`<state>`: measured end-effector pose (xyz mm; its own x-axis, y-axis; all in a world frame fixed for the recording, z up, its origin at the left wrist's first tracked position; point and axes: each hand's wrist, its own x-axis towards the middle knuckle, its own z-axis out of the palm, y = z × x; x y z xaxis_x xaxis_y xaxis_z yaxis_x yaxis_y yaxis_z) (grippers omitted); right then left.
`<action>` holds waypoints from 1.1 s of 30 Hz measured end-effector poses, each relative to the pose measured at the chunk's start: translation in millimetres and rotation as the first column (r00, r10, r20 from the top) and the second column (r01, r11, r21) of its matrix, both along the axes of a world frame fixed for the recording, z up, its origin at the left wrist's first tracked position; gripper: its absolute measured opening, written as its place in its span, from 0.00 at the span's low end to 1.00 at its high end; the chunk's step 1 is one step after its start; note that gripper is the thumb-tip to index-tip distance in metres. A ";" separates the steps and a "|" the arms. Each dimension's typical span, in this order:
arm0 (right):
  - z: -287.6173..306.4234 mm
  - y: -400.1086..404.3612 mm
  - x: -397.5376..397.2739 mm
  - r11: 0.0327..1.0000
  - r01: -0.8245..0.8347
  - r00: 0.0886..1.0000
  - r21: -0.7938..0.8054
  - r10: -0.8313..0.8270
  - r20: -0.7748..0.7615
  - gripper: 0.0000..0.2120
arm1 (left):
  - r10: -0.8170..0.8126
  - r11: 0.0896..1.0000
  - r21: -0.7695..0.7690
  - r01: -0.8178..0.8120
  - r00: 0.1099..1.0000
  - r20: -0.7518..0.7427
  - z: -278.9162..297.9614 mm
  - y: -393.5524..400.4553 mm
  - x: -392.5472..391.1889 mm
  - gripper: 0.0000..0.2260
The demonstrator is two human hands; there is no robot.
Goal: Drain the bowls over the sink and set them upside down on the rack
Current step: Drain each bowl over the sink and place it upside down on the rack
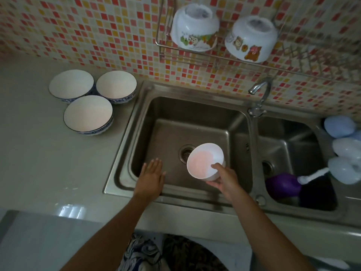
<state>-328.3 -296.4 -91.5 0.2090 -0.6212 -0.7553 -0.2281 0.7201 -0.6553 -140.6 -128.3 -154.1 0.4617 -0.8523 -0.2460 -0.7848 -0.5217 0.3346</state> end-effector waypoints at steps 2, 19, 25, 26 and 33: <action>-5.7 -1.3 -2.6 1.000 0.005 1.000 0.001 -0.005 0.015 0.23 | 0.035 0.999 -0.005 -0.035 0.999 -0.016 0.9 -0.9 0.6 0.35; -34.5 3.4 8.3 0.917 -0.220 0.962 -0.332 0.148 -0.228 0.39 | 0.043 0.999 0.020 -0.043 0.999 -0.006 -5.6 -1.2 -0.3 0.28; -29.9 13.9 16.6 0.729 -0.431 0.888 -0.531 0.238 -0.394 0.44 | 0.075 0.997 -0.026 -0.076 0.997 -0.034 -7.2 -2.0 -0.9 0.28; -32.2 15.7 17.3 0.680 -0.473 0.866 -0.560 0.242 -0.438 0.45 | 0.075 0.997 -0.026 -0.076 0.996 -0.037 -7.1 -1.9 -0.9 0.28; -48.8 18.0 11.3 0.169 -0.828 0.557 -0.535 0.141 -0.818 0.44 | 0.083 0.996 -0.027 -0.084 0.996 -0.039 -8.5 -1.4 -1.5 0.28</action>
